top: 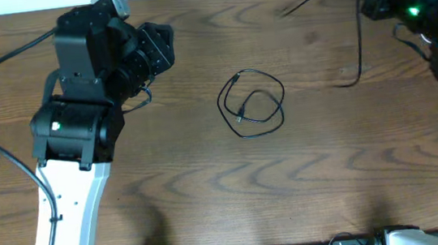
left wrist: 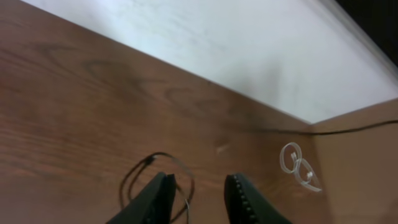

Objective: Untangle cables

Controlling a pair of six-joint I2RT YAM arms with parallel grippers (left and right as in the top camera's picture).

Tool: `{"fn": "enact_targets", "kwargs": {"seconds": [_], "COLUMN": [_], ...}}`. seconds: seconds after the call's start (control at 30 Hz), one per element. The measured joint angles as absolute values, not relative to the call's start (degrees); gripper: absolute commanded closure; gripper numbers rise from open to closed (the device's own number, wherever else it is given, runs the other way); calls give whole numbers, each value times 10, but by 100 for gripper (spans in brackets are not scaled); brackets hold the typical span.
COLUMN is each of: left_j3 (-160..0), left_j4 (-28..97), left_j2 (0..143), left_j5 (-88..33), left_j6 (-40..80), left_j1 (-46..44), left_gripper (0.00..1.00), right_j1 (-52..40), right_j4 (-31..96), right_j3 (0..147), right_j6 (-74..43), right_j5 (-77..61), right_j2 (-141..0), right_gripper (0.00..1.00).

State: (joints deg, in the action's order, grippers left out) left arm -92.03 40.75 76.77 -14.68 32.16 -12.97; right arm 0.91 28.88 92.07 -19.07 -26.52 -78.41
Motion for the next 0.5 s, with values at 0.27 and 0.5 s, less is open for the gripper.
{"fn": "enact_targets", "kwargs": {"seconds": [0.27, 0.5], "left_j3": [-920, -920], "left_j4": [440, 454], "left_j2": [809, 834], "left_j5": [-167, -207], "left_j6": [284, 229], "left_j1": [-130, -130], "left_gripper": [65, 66], "right_j1": [11, 58], "right_j4": [197, 269], "right_j3": [922, 923], "right_j6": [-206, -211], "right_j5": [-248, -169], "right_j2": [-736, -721], "right_gripper": [99, 99]}}
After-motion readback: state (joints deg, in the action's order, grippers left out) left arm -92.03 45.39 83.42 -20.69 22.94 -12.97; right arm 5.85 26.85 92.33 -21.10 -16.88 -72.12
